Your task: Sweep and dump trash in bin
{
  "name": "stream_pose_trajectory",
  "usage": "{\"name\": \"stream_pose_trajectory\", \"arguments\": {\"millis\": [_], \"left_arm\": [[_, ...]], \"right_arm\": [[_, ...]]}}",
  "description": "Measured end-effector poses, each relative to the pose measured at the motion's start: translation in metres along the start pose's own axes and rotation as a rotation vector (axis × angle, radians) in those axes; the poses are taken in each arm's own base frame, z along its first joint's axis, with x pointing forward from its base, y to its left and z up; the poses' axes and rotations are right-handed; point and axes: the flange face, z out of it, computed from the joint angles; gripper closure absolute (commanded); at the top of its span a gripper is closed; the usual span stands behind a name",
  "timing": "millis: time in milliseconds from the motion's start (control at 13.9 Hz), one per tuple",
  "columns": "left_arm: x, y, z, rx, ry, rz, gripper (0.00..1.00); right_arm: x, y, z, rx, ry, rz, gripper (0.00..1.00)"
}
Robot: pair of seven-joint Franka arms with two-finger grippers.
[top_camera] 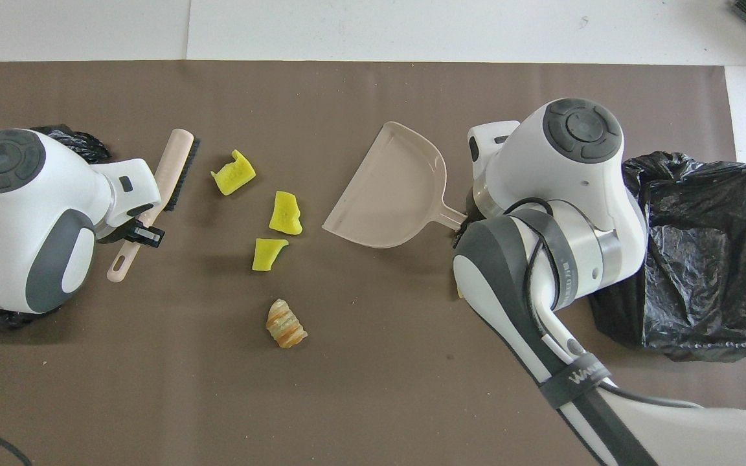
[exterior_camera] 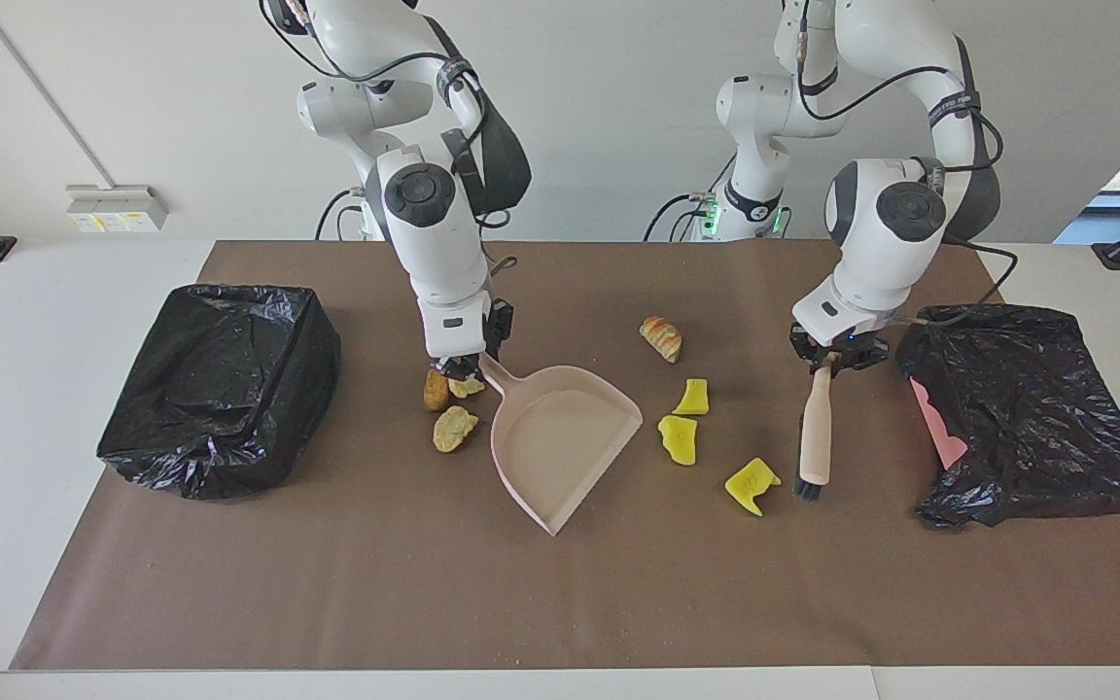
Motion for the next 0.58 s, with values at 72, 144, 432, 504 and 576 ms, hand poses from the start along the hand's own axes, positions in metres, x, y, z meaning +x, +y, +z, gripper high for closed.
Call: {"name": "stream_pose_trajectory", "arguments": {"millis": [72,144,432,504,576], "left_arm": [[0.002,-0.008,0.007,0.007,-0.002,0.011,1.0],[0.003,-0.014,0.017,0.009,-0.009,0.018,1.0],[0.02,-0.018,0.041,0.035,-0.034,0.062,1.0],[0.026,-0.016,0.047,0.035,-0.038,0.073,1.0],[0.031,-0.014,0.053,0.033,-0.043,0.083,1.0]], "right_arm": [[-0.008,-0.002,0.01,0.016,-0.019,-0.084,1.0],[-0.013,-0.006,0.022,0.031,-0.041,-0.168,1.0],[-0.008,-0.031,0.052,0.058,-0.102,-0.333,1.0],[-0.005,-0.037,0.054,0.058,-0.107,-0.345,1.0],[0.0,-0.045,0.059,0.052,-0.106,-0.36,1.0]]}}
